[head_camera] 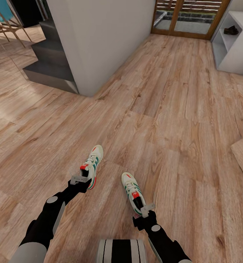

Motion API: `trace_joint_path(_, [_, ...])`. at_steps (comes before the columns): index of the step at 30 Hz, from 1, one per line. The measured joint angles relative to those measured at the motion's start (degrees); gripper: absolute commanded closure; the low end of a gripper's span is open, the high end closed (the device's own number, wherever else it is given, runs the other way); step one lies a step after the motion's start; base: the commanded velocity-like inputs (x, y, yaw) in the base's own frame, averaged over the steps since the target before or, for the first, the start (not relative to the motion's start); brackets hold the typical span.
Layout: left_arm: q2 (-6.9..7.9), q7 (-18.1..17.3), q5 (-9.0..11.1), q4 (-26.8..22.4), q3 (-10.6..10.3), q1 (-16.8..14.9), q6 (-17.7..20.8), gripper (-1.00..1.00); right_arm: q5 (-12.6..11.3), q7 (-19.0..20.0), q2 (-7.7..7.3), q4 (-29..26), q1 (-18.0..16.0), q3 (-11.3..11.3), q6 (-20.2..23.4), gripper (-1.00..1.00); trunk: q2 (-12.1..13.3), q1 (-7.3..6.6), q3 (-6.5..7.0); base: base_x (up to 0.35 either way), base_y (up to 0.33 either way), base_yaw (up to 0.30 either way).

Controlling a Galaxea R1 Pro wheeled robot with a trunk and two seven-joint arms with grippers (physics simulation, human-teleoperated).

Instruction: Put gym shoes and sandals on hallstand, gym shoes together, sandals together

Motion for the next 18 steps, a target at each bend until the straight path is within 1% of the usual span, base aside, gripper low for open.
trace_joint_path(3, [0.0, 0.0, 0.02, 0.01, 0.0, 0.0, 0.01, 1.0, -0.02, 0.0, 0.0, -0.01, 0.0, -0.02, 0.0, -1.0, 0.0, 0.0, -0.02, 0.0, 0.0, -0.013])
trace_joint_path(7, [0.0, 0.0, -0.03, 0.01, 0.0, 0.0, 0.0, 1.0, -0.04, 0.0, 0.0, -0.03, 0.0, -0.07, 0.0, -1.0, -0.01, 0.03, -0.48, 0.0, 0.0, -0.053])
trace_joint_path(16, [0.0, 0.0, 0.01, 0.07, 0.0, 0.0, -0.11, 1.0, -0.04, 0.0, 0.0, -0.04, 0.0, -0.02, 0.0, -1.0, -0.01, 0.03, -0.58, 0.003, 0.0, -0.005])
trace_joint_path(18, [0.0, 0.0, 0.03, 0.09, 0.0, 0.01, -0.14, 1.0, -0.04, 0.0, 0.0, -0.05, 0.0, -0.02, 0.0, -1.0, -0.01, 0.01, -0.58, 0.106, 0.0, 0.0])
